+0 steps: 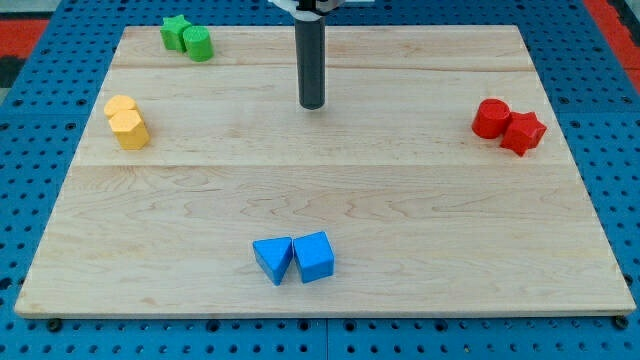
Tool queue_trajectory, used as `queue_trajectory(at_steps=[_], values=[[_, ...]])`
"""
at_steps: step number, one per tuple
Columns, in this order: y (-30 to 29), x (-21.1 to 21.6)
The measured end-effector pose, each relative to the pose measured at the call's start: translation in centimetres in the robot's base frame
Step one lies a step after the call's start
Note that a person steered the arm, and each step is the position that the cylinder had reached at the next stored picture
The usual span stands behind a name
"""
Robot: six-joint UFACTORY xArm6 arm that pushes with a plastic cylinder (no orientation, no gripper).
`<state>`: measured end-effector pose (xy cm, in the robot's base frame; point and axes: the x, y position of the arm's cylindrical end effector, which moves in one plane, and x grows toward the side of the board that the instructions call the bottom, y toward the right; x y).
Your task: Move the arm towards the center of the board
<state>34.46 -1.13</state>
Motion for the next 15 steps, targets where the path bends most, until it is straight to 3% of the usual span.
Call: queue_trajectory(at_steps=[15], values=[[0.73, 0.27]])
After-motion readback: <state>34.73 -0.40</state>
